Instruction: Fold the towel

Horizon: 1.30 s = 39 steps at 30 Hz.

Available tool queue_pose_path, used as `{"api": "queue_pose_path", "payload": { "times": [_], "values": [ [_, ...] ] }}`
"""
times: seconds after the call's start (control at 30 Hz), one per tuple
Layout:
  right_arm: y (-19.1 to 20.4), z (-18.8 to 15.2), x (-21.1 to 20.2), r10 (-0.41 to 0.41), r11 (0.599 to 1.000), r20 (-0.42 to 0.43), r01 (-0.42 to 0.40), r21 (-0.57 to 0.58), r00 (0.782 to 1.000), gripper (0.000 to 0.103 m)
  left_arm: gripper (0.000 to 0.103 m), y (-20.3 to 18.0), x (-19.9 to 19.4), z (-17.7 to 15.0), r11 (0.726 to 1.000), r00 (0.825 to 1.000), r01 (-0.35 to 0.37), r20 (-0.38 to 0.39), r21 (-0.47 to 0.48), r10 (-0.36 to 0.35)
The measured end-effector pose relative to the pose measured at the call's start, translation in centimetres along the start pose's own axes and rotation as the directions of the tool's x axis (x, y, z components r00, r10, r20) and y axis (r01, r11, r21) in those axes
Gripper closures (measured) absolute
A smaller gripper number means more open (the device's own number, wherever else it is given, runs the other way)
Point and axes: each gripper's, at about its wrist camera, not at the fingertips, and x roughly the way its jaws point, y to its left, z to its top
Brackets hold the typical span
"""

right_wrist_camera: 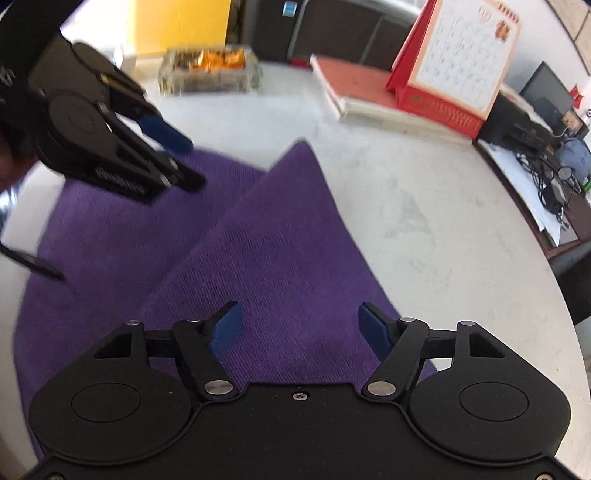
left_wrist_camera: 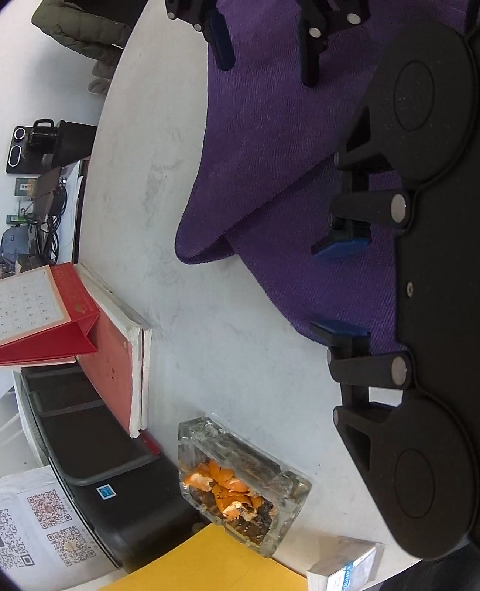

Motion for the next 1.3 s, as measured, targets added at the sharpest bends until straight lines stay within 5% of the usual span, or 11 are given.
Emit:
{"api": "queue_pose_path", "payload": {
  "times": [0.33,0.57,0.67,0.8,0.9,1.07,1.3],
  "values": [
    [-4.4,-4.4,-1.7,-0.108,0.980,-0.093,0.121,0.158,0.990,0.035,0.065,1.9,-3.2,-3.6,0.998,0.998,-0.003,-0.061,-0.067,-0.001],
    [-4.5,-3.8,-1.9,-0.121,0.980,-0.169,0.145,0.139,0.978,0.034,0.064,1.1,-4.9,-5.4,0.999,0.996,-0.005,-0.085,-0.044,0.001],
    [-4.3,-0.6,-3.4,-0.094,0.990,-0.043,0.098,0.102,0.995,0.034,0.064,0.7,-5.4,-6.0,1.000,0.997,-0.003,-0.082,-0.011,0.002],
    [-3.2,4.0,-4.0,0.018,1.000,0.134,-0.015,-0.028,0.991,0.034,0.064,0.8,-5.5,-6.1,1.000,0.997,0.006,-0.082,-0.003,-0.007],
    [-1.7,7.0,-1.9,0.099,0.981,0.171,-0.067,-0.184,0.980,0.035,0.064,0.8,-5.4,-6.1,1.000,0.996,0.012,-0.084,0.011,-0.011],
    [0.1,10.1,2.1,0.200,0.914,0.125,-0.139,-0.382,0.972,0.050,0.064,0.3,-5.4,-6.0,0.998,0.997,0.007,-0.078,0.063,-0.003],
    [1.9,10.7,4.8,0.220,0.823,0.038,-0.165,-0.544,0.975,0.061,0.064,0.6,-5.2,-6.1,0.995,0.997,0.025,-0.071,0.096,-0.018]
  ]
}}
